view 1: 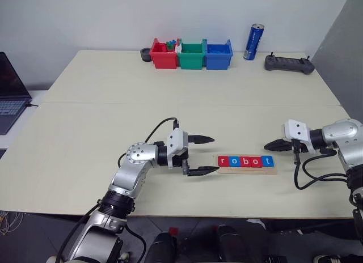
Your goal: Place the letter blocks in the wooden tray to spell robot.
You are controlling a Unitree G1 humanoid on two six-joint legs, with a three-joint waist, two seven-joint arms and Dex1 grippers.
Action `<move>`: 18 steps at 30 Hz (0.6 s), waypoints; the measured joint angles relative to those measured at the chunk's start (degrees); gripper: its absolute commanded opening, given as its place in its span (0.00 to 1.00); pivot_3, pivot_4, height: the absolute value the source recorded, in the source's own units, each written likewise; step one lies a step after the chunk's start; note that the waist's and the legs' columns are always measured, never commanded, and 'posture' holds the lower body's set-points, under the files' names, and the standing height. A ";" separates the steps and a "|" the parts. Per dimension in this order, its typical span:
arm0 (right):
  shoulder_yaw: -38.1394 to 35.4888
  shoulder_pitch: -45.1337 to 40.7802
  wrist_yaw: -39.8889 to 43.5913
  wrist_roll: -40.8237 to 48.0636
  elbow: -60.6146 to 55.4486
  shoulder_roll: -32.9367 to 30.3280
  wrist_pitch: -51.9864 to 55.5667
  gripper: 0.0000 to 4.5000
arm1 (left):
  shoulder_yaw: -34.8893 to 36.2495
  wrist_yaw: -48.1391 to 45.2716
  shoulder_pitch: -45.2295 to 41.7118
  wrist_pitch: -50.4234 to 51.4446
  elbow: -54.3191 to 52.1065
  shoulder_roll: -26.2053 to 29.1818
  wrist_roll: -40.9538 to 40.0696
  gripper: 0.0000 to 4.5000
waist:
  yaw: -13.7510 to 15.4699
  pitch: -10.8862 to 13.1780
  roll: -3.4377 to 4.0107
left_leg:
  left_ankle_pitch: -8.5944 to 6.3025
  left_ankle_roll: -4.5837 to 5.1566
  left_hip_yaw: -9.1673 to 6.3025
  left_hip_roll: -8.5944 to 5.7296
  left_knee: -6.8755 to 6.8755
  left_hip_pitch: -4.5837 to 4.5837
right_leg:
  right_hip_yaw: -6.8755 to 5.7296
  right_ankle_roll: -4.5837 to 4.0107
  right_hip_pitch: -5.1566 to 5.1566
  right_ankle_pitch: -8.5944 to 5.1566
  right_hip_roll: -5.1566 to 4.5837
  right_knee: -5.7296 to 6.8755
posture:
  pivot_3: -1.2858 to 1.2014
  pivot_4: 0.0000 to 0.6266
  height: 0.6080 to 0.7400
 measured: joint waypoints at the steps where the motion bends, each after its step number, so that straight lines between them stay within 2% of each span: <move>1: 0.09 0.52 0.14 0.00 -0.09 0.00 0.04 0.01 | 0.00 0.00 0.00 0.00 0.00 0.03 0.00 1.00 | 0.00 0.00 0.00 | 0.00 0.00 0.01 -0.01 0.01 -0.01 | 0.01 0.00 0.00 0.00 -0.01 0.00 | 0.52 0.24 1.00; 18: 0.10 3.10 2.01 0.33 -4.81 -0.67 1.53 0.01 | 0.00 0.01 -0.03 -0.04 0.03 0.07 0.01 1.00 | -0.02 0.00 0.00 | 0.00 0.00 0.01 -0.01 0.05 0.00 | 0.02 0.00 0.00 0.00 0.00 0.02 | 0.52 0.24 1.00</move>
